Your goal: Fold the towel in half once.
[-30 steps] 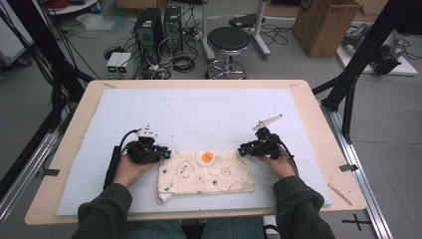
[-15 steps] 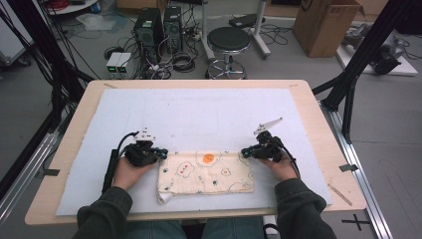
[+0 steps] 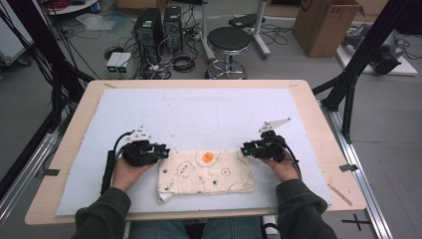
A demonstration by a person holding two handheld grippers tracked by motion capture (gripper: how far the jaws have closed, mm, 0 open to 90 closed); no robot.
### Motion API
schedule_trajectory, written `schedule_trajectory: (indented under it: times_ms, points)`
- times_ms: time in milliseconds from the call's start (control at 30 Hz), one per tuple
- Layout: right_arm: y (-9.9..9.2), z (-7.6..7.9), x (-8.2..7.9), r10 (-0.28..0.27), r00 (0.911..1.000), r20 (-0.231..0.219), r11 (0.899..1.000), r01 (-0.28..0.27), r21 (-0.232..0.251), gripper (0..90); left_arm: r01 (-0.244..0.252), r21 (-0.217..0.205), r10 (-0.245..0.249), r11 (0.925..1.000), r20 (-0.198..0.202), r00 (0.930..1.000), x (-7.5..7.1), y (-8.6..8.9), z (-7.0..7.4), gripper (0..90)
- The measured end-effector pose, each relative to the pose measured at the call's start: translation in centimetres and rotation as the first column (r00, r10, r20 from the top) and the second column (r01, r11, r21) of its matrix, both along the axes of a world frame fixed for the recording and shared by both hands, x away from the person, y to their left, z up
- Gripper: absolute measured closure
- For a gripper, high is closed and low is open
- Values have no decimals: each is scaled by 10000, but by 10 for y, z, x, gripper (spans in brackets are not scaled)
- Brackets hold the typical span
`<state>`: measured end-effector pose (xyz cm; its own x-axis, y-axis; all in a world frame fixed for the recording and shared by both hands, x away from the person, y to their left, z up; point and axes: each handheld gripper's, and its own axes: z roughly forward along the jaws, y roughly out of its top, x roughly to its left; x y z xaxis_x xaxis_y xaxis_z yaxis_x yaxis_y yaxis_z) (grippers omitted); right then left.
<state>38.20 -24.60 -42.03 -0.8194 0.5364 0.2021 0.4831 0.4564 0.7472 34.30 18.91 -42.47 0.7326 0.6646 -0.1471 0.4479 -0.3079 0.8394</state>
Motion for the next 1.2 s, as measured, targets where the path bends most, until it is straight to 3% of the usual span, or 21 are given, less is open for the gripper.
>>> schedule_trajectory:
  times_ms: [167, 333, 667, 833, 967, 1200]
  points:
    - [-2, 4, -4, -68, 9998, 160, 9996, 63, 289, 544, 168, -508, -171, 9986, -44, 9998, -5, 0, 5, 593]
    - [2, 6, -9, 11, 9995, 310, 9997, -18, 240, 478, 303, -641, -293, 9975, 159, 9994, -15, 2, 10, 532]
    - [9, 9, -19, -39, 9982, 595, 9999, 32, 119, 379, 310, -322, -292, 9990, 547, 9981, -30, 9, 16, 410]
    - [10, 13, -28, -32, 9962, 870, 9998, 13, 223, 360, 223, -213, -208, 9995, 685, 9974, -36, 13, 15, 392]
    - [11, 16, -33, 5, 9946, 1041, 9996, -34, 279, 348, 175, -366, -148, 9992, 730, 9972, -39, 15, 17, 378]
    - [13, 15, -34, 67, 9950, 994, 9998, -85, 178, 333, 199, -261, -179, 9995, 754, 9970, -40, 11, 14, 375]
